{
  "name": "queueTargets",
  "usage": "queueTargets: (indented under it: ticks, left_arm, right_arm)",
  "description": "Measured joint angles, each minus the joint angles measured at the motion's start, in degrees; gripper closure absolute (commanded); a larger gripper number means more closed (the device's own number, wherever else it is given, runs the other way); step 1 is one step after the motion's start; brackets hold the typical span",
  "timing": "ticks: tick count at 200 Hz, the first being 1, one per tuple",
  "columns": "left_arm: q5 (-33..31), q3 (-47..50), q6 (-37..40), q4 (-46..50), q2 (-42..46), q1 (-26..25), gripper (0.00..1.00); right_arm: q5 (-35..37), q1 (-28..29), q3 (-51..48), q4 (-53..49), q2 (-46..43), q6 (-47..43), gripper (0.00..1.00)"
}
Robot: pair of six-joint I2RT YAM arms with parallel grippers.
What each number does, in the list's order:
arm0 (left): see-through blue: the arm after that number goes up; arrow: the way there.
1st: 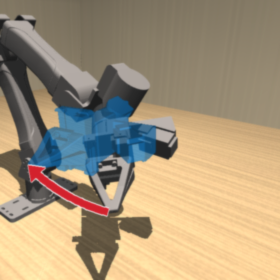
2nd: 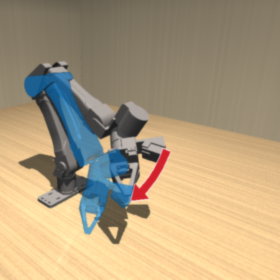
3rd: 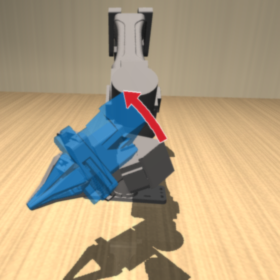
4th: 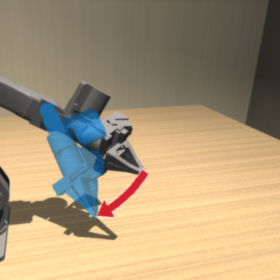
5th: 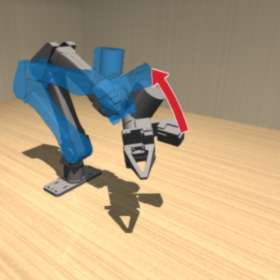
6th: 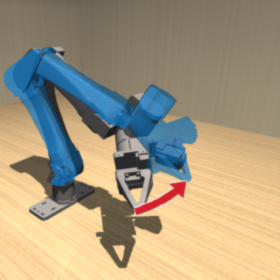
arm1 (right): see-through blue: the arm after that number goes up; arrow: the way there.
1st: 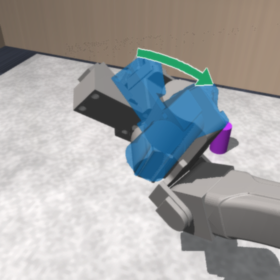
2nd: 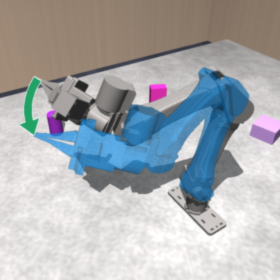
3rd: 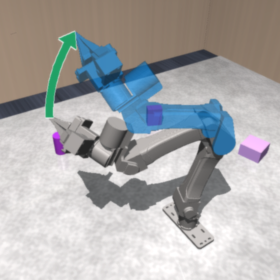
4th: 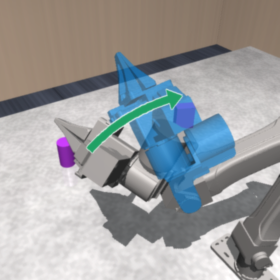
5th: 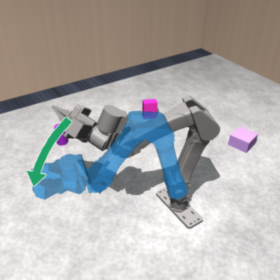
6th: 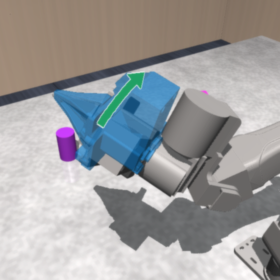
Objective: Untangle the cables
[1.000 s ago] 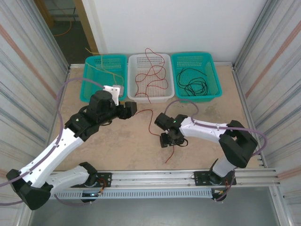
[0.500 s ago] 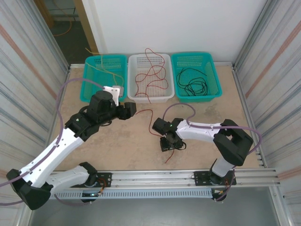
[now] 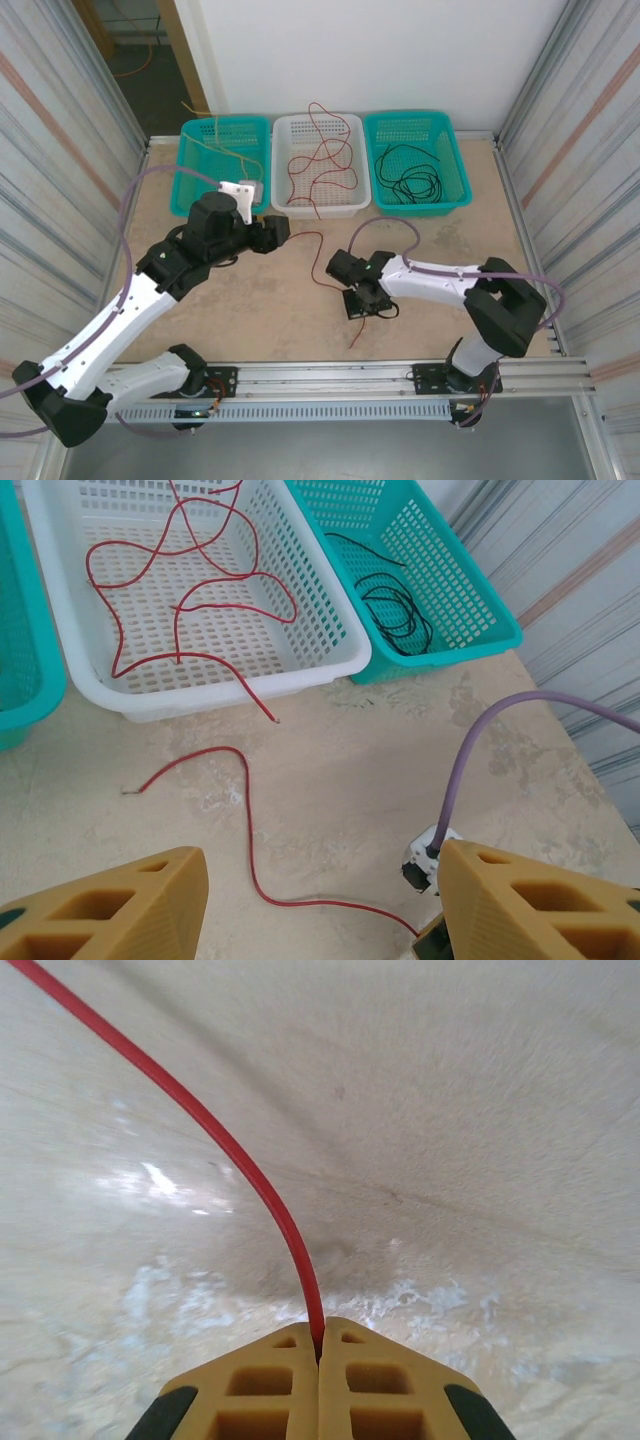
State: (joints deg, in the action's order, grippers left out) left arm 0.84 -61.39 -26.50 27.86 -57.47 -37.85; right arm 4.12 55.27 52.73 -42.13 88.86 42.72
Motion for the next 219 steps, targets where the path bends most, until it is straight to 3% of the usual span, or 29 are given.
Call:
queueTargets:
  ticks: [30,84,172,219]
  left_arm:
    - [1.38,0.0,-0.57,-0.96,-0.07,0.0,0.29]
    - [4.35,0.0,-2.95,-3.41,-0.22,0.0,0.29]
    - [8.7,-0.9,-6.97,-7.41,-1.79,-0.04,0.28]
    - [10.12,-0.28,-10.1,-8.85,-2.1,-0.04,0.17]
  right_arm:
    - [2.75,2.08,4.09,-0.13,-7.34,-1.86,1.0]
    - [6.93,3.02,10.58,3.23,-19.98,-5.88,1.0]
    - [10.75,3.02,13.81,11.96,-20.15,-9.75,1.0]
    - [10.84,3.02,17.07,16.11,-20.28,-11.96,1.0]
